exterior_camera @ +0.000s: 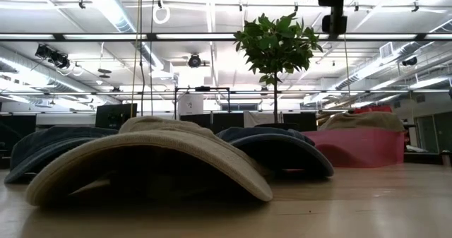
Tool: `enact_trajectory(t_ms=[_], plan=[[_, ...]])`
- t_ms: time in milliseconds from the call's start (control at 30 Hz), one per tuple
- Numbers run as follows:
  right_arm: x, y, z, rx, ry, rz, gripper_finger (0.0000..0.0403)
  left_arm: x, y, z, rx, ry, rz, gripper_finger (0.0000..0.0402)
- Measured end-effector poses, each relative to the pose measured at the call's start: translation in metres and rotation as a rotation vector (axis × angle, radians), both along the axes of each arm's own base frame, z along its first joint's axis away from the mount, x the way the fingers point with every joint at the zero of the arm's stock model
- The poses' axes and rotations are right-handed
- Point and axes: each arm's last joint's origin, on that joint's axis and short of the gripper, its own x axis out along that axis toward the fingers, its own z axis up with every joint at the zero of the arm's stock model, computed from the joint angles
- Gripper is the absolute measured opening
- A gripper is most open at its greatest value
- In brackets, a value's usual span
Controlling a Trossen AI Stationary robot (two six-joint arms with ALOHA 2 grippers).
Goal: Pick & Place hat
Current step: Put the brown cap into the red bin
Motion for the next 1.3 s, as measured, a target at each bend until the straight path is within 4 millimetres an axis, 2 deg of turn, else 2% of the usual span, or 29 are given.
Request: enact_trajectory(t_ms=[300, 467, 633, 900, 1167, 1300], plan=[[0.001, 0.006, 0.001, 0.039, -0.002, 0.006, 0.0008, 0.020, -0.021, -0.059, 0.172, 0.116, -0.114, 0.0231], [0.002, 0.008, 0.001, 0.041, -0.002, -0.002, 0.0007, 0.029, -0.028, -0.086, 0.234, 0.133, -0.110, 0.0231], [0.002, 0.008, 0.001, 0.036, -0.004, -0.029, 0.0007, 0.038, -0.034, -0.103, 0.264, 0.111, -0.136, 0.0231], [0.002, 0.008, 0.001, 0.051, -0.002, -0.042, 0.0007, 0.051, -0.037, -0.117, 0.299, 0.075, -0.191, 0.0231], [0.002, 0.008, 0.001, 0.060, -0.001, -0.045, 0.0007, 0.067, -0.029, -0.149, 0.371, 0.120, -0.162, 0.0231], [0.002, 0.008, 0.001, 0.060, -0.001, -0.044, 0.0007, 0.073, -0.025, -0.158, 0.361, 0.139, -0.140, 0.0231]])
